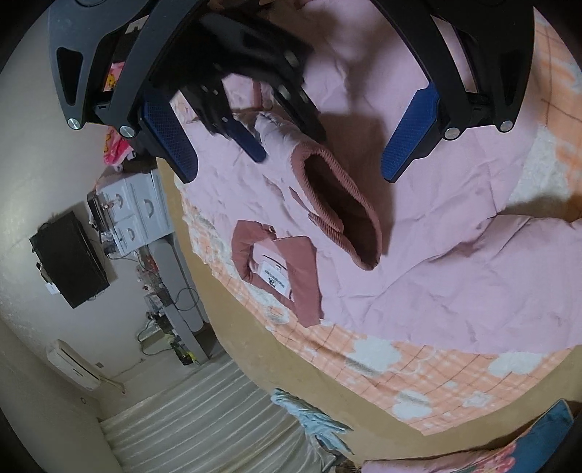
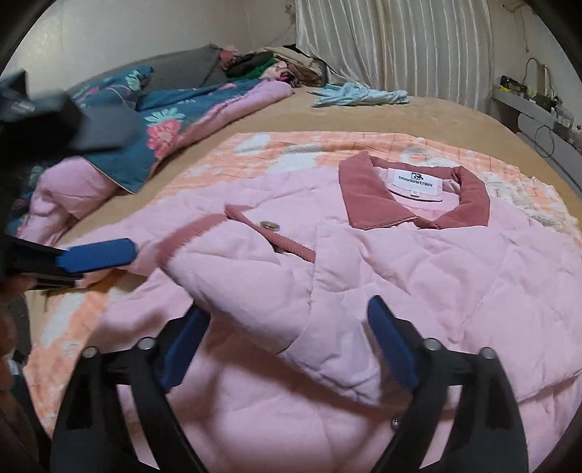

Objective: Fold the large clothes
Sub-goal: 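Grasp the mauve-trimmed front edge with the left gripper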

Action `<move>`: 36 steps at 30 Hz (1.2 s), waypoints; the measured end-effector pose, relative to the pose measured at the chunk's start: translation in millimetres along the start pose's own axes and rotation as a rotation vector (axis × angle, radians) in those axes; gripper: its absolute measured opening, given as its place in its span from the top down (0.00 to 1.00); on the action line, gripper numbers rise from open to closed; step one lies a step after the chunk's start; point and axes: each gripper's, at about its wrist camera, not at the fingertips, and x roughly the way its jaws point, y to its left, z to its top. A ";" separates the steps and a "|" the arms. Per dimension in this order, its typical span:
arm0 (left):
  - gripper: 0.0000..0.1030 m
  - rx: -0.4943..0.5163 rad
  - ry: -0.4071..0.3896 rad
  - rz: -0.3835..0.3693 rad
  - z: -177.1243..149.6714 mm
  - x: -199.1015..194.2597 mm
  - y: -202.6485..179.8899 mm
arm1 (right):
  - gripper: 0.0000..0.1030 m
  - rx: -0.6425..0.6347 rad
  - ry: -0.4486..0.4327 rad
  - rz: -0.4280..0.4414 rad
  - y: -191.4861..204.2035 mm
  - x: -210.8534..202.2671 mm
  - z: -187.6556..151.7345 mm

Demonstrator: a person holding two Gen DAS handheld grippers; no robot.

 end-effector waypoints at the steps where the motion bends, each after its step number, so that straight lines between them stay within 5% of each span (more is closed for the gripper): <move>1: 0.08 -0.007 -0.001 -0.004 0.6 0.5 1.4 | 0.12 0.001 0.002 0.020 -0.2 -5.0 -1.1; 8: 0.08 -0.027 0.034 -0.008 -4.6 10.9 7.6 | 0.06 -0.014 -0.012 0.034 -21.6 -55.0 -8.4; 17: 0.10 -0.049 0.084 0.037 -28.1 37.7 16.8 | 0.06 -0.005 -0.042 -0.199 -98.1 -102.2 -8.0; 20: 0.26 -0.014 0.099 0.099 -33.7 49.8 13.1 | 0.06 0.063 -0.070 -0.265 -130.0 -109.8 -14.0; 24: 0.33 0.024 0.102 0.156 -38.3 62.3 12.2 | 0.06 0.145 -0.075 -0.297 -159.0 -108.5 -22.6; 30: 0.86 0.126 0.068 0.237 -37.7 65.4 9.3 | 0.06 0.207 -0.086 -0.309 -182.4 -107.7 -31.3; 36: 0.93 0.189 0.012 0.235 -25.9 51.8 -3.8 | 0.06 0.267 -0.092 -0.312 -201.8 -111.0 -34.9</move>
